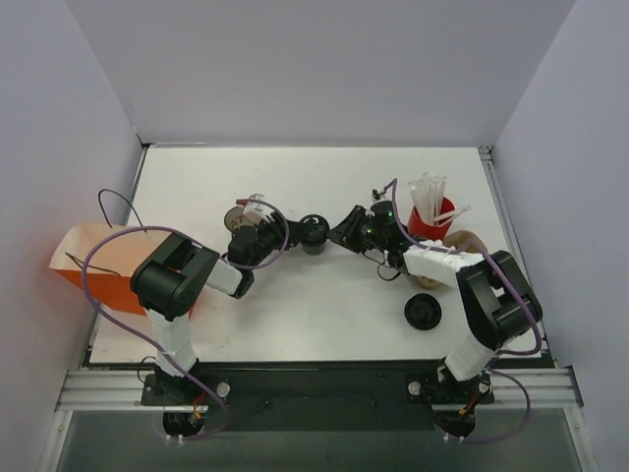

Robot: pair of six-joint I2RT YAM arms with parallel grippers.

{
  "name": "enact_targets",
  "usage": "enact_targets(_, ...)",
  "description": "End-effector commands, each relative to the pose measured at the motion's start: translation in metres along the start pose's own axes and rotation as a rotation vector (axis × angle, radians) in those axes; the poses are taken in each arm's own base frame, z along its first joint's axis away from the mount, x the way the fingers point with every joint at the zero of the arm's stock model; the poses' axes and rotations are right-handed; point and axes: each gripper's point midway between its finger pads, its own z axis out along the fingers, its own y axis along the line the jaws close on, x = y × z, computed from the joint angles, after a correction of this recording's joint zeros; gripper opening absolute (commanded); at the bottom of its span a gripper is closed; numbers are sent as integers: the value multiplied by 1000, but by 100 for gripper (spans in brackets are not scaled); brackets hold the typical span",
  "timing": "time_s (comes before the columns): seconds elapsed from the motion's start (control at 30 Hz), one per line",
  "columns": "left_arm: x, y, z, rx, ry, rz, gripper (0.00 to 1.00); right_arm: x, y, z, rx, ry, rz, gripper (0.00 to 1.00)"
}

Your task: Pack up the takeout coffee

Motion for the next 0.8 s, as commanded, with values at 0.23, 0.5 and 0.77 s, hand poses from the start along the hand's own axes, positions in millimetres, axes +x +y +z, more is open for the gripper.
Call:
enact_targets(0.23, 165, 126, -115, -443, 714, -15, 48, -32, 0, -32, -1, 174, -161, 29)
enact_targets(0.5, 161, 125, -108, -432, 739, 21, 48, -42, 17, -24, -62, 208, -192, 30)
enact_targets(0.77, 159, 129, -108, -450, 743, 28, 48, -40, 7, -8, -24, 238, -199, 31)
